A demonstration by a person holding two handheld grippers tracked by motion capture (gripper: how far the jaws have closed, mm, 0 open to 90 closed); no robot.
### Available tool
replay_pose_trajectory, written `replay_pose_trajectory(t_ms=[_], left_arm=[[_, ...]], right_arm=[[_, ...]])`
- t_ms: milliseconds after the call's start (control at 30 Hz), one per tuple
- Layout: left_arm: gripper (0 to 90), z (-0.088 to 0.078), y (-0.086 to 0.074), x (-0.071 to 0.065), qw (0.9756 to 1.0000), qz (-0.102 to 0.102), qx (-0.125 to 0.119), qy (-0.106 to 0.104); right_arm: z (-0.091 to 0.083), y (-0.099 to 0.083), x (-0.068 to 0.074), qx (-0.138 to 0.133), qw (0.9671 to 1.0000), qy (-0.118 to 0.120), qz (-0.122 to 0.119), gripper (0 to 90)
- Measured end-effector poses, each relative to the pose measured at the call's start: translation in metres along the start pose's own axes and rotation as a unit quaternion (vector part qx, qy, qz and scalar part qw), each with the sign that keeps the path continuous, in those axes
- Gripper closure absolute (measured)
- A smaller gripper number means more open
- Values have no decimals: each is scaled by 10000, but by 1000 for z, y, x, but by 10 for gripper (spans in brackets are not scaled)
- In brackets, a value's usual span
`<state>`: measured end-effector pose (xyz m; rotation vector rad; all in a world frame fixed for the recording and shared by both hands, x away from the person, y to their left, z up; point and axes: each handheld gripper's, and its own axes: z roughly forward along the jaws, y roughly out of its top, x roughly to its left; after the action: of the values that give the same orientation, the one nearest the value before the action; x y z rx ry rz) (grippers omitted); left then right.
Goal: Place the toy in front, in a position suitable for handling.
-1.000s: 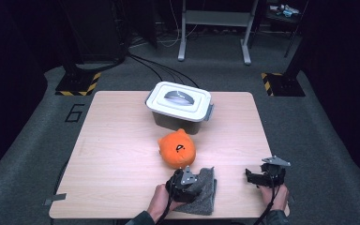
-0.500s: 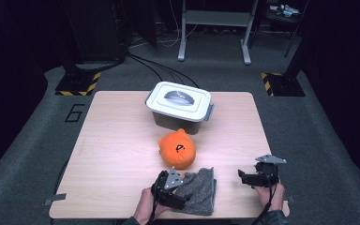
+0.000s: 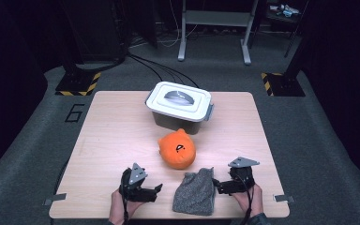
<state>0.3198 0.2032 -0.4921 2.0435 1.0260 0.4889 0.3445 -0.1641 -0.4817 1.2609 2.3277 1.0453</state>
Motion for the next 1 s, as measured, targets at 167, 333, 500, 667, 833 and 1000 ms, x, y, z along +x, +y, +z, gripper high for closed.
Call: replay_pose_trajectory(t_ms=[167,333,500,667,833,1000], left_arm=[[104,2,-18,28,9981,-350,146,493],[104,4,-32,51,9937,-663,345,833],[104,7,-41,66,9894,-961,360,1031],[103,8,-41,69,9884,-935,390,1127],[104,8,-42,69,9887,-928,357,1124],[105,9,-42,70,9890,-921,328,1110]], right_arm=[[9,6,29,122,9992,256,-291,0],[20,7,51,288,9970,336,-632,26],[28,3,64,462,9941,400,-894,55],[41,-2,67,677,9916,264,-1067,111],[45,-6,63,725,9910,286,-1087,187],[42,-9,60,585,9922,320,-1058,324]])
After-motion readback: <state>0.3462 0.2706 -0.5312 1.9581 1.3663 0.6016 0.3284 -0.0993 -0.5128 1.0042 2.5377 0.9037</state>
